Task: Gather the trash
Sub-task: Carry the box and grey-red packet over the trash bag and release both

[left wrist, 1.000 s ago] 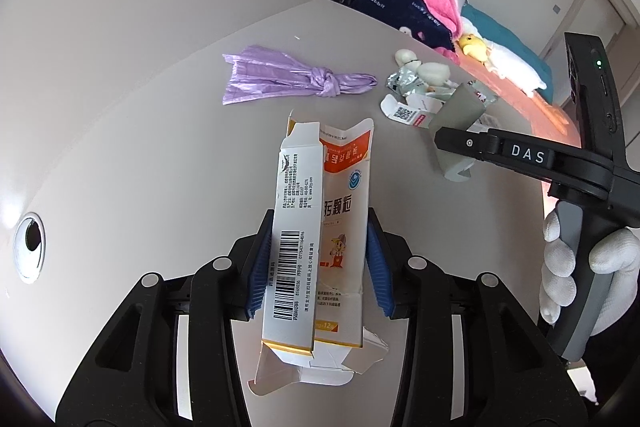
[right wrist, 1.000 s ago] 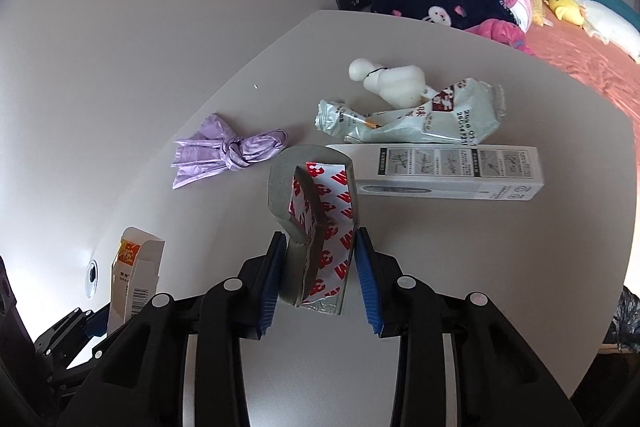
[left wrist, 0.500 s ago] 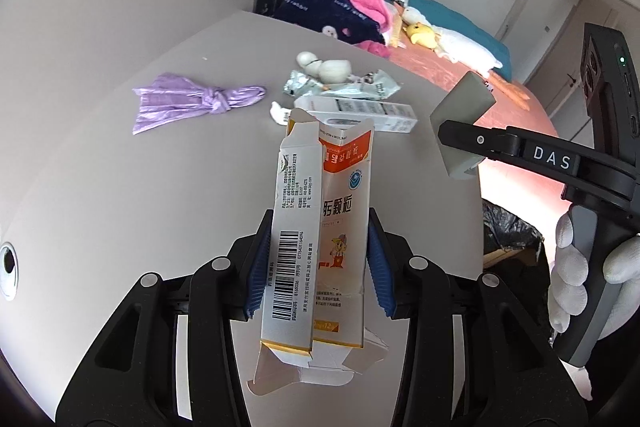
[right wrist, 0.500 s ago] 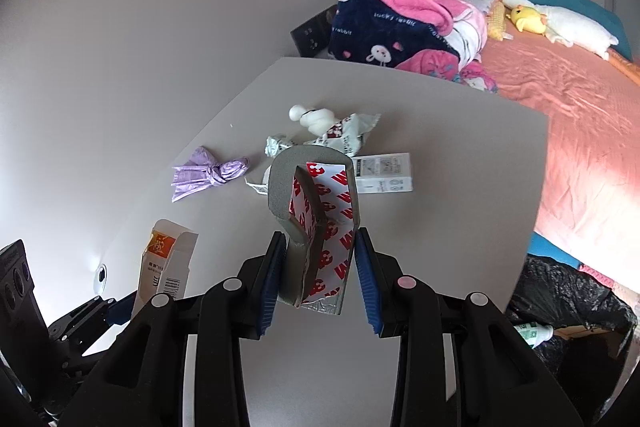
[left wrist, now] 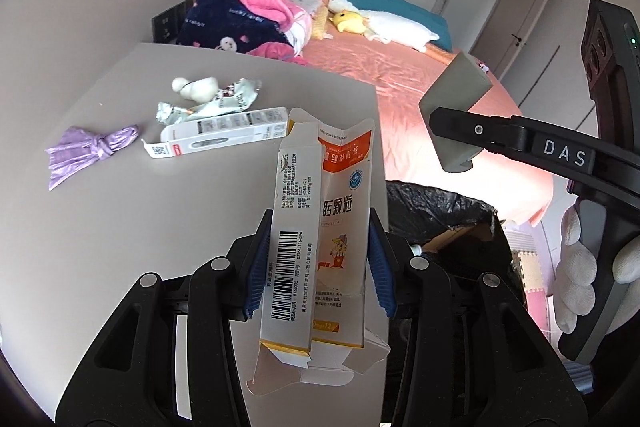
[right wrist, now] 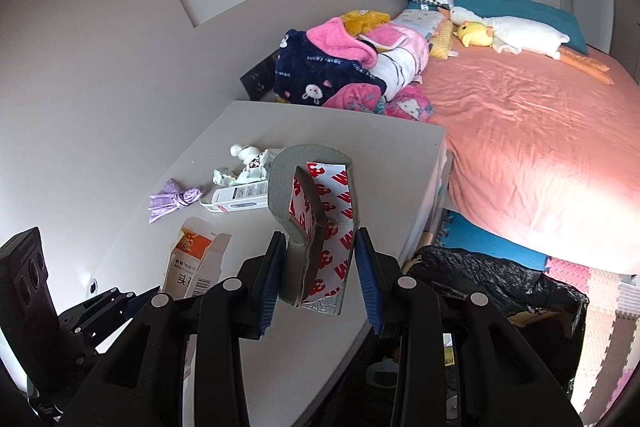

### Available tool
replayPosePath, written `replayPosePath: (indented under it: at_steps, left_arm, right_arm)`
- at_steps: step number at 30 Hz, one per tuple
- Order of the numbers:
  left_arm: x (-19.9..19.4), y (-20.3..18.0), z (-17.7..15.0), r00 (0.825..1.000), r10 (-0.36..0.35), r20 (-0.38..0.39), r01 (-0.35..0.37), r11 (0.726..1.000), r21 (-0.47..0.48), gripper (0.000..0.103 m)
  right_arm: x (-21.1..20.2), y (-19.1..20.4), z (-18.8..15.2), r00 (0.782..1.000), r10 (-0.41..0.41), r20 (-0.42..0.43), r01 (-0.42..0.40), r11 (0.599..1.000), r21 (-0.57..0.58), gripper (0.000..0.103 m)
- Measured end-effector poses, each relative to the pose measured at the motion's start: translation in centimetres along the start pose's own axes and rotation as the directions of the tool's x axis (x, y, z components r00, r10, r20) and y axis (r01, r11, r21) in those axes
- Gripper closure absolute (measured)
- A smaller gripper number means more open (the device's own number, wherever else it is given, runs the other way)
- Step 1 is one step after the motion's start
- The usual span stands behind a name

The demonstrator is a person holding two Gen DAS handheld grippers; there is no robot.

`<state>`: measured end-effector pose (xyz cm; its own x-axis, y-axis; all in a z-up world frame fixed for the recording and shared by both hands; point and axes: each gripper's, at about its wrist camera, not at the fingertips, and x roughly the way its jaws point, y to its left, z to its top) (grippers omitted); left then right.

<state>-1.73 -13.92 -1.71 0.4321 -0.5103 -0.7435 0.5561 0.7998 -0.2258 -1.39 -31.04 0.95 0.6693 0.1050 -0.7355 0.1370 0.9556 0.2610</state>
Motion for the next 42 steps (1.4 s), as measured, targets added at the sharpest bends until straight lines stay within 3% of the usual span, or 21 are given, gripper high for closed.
replayPosePath:
  at_steps: [22,33,35,36,37,38,39,42]
  left_arm:
    - [2.4,-9.9,1.3,0.985,-0.164,-0.056,0.172,0.967,0.186,0.059]
    - [3.7,-14.0,1.4,0.96,-0.25,-0.126,0.275,0.926,0.259,0.057]
    - [3.9,-14.6,1.2,0.944,-0.287,-0.162,0.322,0.906,0.273,0.048]
    - [4.1,-15.0,1.1,0.93,-0.312,-0.195,0.358,0.889,0.284,0.043]
    - [4.2,-15.3,0.9,0.925,-0.314,-0.215,0.368,0.881,0.298,0.017]
    - [4.2,-15.7,0.7,0.929,-0.297,-0.219,0.355,0.879,0.317,0.006]
    - [4.2,-16.0,0.5,0.934,-0.284,-0.216,0.344,0.877,0.337,0.006]
    - [4.5,-16.4,0.2,0.943,-0.253,-0.215,0.316,0.881,0.351,0.006]
  right_arm:
    - [-7.6,-8.0,-1.5,0.985,-0.135,0.104,0.121,0.983,0.137,0.065]
    - [-10.2,-11.0,-2.4,0.976,-0.186,0.112,0.164,0.97,0.178,0.065]
    - [-10.5,-11.4,-2.6,0.977,-0.184,0.103,0.164,0.969,0.183,0.064]
    - [-10.7,-11.7,-2.6,0.98,-0.173,0.095,0.154,0.971,0.181,0.063]
    - [-10.9,-11.9,-2.7,0.982,-0.169,0.089,0.15,0.972,0.182,0.046]
    - [-11.3,-12.1,-2.7,0.98,-0.179,0.084,0.16,0.969,0.189,0.021]
    - [-11.7,-12.4,-2.8,0.974,-0.207,0.09,0.185,0.962,0.201,0.015]
    - [-13.0,-12.8,-3.1,0.949,-0.284,0.134,0.25,0.942,0.226,0.014]
